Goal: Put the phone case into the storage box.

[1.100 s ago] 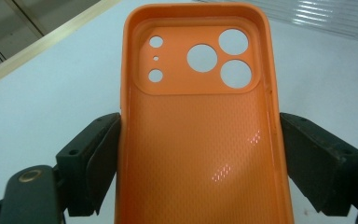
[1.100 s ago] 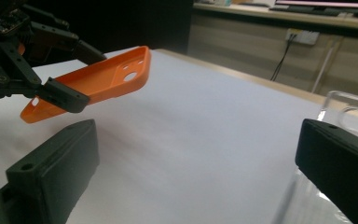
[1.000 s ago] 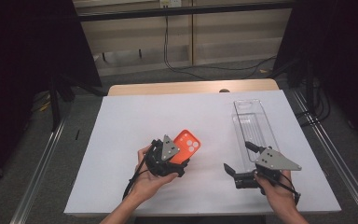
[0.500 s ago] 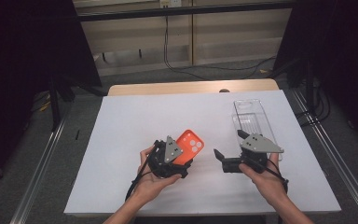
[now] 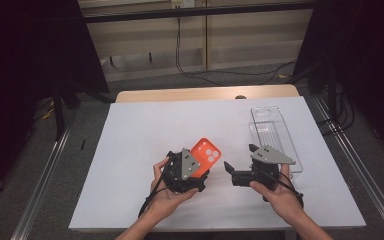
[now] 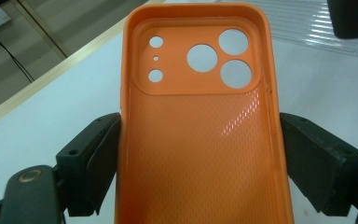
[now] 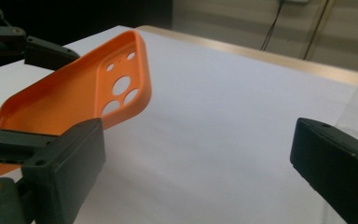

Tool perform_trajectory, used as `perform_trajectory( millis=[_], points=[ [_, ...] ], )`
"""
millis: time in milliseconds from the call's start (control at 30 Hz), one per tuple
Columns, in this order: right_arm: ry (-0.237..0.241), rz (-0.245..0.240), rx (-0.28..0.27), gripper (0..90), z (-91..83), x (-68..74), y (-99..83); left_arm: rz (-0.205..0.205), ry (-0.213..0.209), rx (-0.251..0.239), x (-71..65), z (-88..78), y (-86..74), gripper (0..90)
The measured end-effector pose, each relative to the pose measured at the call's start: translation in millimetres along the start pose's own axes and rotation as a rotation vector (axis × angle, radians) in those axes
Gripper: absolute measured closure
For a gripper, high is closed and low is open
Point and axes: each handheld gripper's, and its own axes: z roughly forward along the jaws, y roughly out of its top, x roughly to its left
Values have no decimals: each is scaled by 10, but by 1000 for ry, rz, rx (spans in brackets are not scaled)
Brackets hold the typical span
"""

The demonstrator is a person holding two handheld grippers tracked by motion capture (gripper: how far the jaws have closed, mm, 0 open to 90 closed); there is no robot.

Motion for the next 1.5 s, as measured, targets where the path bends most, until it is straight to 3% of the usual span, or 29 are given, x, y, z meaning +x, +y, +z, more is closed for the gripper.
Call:
perform_trajectory(
  millis=[233, 333, 600, 900, 1000, 1200, 1333, 1500],
  points=[
    [17, 67, 84, 24, -10, -52, 55, 3, 16, -9, -38, -2, -8, 164],
    [13, 94, 71, 25, -21, -79, 68, -7, 7, 3, -39, -1, 2, 164],
    [94, 154, 168, 49, -14, -110, 93, 24, 30, -3, -116, 3, 16, 164],
    [139, 188, 215, 84, -41, -101, 139, 58, 49, -6, -198, 15, 38, 164],
    [123, 155, 259, 99, -9, -84, 124, 81, 47, -3, -256, -16, 49, 164],
    [173, 147, 204, 110, -71, -65, 132, 126, 76, -16, -345, -2, 58, 164],
    [147, 156, 228, 123, -78, -32, 159, 136, 100, -19, -346, 3, 64, 164],
    [167, 212, 266, 254, -38, -44, 209, 140, 110, -26, -346, 17, 73, 164]
  ],
)
